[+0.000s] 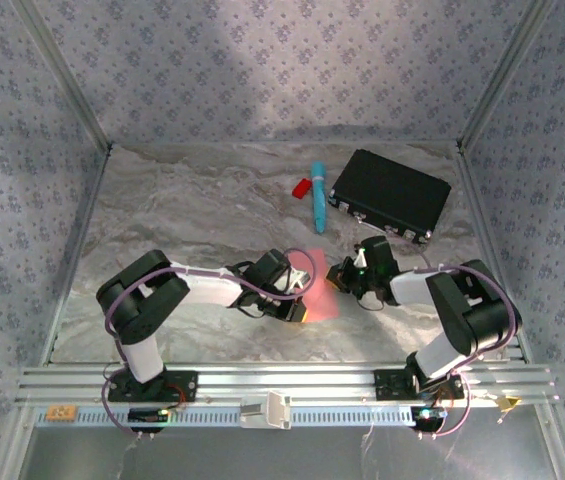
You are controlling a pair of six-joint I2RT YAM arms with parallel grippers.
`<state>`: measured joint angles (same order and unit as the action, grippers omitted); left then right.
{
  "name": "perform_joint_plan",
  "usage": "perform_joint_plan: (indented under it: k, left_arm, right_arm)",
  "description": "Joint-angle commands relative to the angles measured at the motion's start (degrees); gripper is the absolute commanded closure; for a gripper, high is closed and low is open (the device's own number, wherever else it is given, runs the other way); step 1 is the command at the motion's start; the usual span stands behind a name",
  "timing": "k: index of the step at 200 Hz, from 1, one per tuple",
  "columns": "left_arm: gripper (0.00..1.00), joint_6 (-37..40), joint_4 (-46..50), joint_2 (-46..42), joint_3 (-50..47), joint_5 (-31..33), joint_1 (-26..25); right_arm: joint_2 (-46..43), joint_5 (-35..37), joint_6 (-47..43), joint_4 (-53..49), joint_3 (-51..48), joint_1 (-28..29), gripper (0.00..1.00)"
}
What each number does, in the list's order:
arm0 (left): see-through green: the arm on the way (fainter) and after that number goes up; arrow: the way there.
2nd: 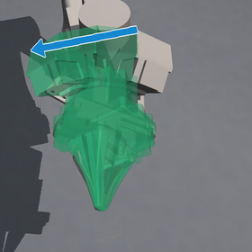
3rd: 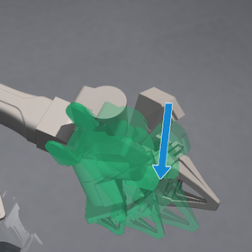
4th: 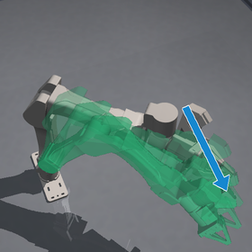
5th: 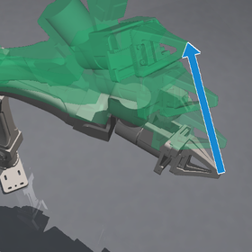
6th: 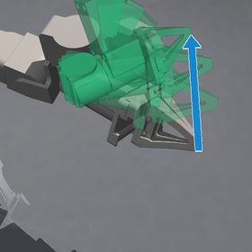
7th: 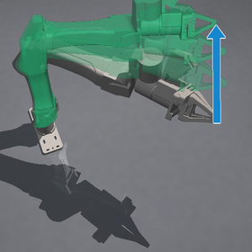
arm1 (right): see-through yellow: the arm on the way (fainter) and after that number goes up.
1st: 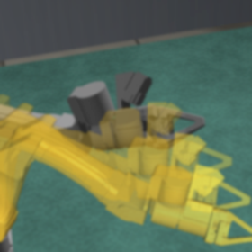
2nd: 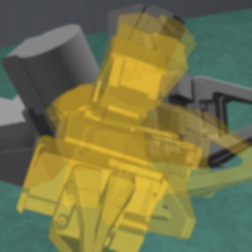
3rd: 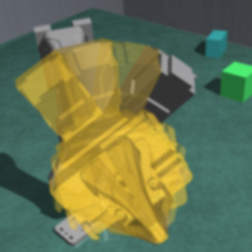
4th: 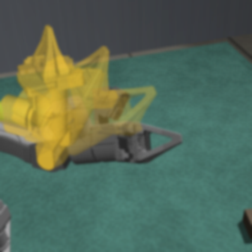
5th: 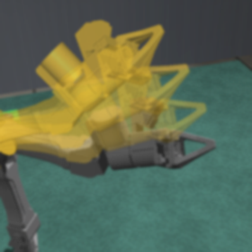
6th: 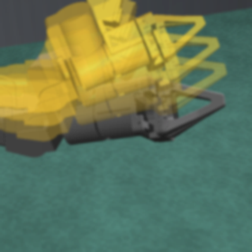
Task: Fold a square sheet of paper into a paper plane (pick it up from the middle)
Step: Fold the triangle a second time at the center of the table.
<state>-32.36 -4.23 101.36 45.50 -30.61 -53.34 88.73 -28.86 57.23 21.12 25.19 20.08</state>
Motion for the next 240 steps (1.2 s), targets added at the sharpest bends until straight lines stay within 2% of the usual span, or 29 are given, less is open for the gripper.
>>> perform_joint_plan:
  k: [1, 57, 102, 151, 191, 240]
  left_arm:
    - [1.0, 2.0, 7.7, 1.6, -0.9, 2.8, 0.4]
    - [1.0, 3.3, 8.9, -0.1, -0.9, 2.2, 0.9]
    - [1.0, 3.7, 10.1, -0.8, 0.3, 1.9, 1.4]
    - [1.0, 3.6, 11.2, -2.4, 2.5, 0.8, 1.6]
    - [0.94, 0.5, 11.3, -4.5, 7.3, -1.7, 1.6]
    - [0.93, 0.1, 10.5, 1.3, 11.8, -2.6, 1.8]
  right_arm:
    - [-2.2, 3.1, -2.5, -3.9, 1.0, -1.3, 1.0]
    - [-10.7, 3.2, -2.6, -6.6, 0.7, 3.7, 1.0]
    - [-6.5, 1.8, -2.0, -5.2, 0.5, 8.0, 1.0]
    - [-3.9, 5.1, 0.1, -4.2, -3.4, 8.1, 1.0]
    - [-2.7, 5.7, 0.1, -4.4, -3.5, 8.1, 1.0]
    - [-2.9, 6.1, 0.0, -5.3, -3.4, 8.1, 1.0]
